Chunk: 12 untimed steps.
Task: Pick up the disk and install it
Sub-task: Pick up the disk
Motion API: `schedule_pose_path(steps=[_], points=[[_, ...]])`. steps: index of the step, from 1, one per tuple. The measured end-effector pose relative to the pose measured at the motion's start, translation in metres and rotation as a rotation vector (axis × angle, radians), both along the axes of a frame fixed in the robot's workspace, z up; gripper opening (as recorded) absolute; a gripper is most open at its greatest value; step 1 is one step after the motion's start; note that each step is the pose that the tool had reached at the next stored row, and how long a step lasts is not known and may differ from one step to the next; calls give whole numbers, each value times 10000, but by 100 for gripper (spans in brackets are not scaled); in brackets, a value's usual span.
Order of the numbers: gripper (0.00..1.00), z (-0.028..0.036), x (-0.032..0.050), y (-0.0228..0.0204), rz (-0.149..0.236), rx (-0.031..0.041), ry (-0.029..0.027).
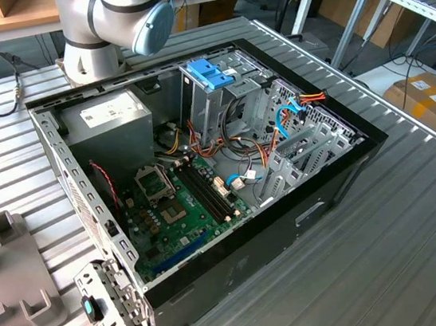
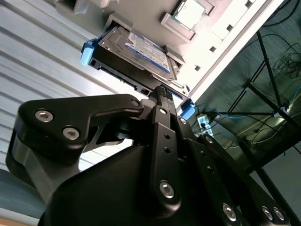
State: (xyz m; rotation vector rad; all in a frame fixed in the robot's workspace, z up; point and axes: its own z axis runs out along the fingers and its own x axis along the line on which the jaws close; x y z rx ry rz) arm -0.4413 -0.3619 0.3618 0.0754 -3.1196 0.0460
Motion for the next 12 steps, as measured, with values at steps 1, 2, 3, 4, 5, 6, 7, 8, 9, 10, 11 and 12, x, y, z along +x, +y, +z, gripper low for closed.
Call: schedule_pose_path(steps=[1,2,3,4,5,6,7,8,9,10,11,12], points=[[11,0,0,0,126,0,0],[11,0,0,0,211,0,-1],[11,0,0,0,312,0,0],[11,0,0,0,411,1,0],[11,0,0,0,469,0,0],[11,0,0,0,564,0,-1],[11,0,0,0,625,0,0],[11,0,0,0,679,0,-1],[11,0,0,0,714,0,0],[11,0,0,0,730,0,-1],[11,0,0,0,732,0,-1],[11,0,0,0,734,0,-1]])
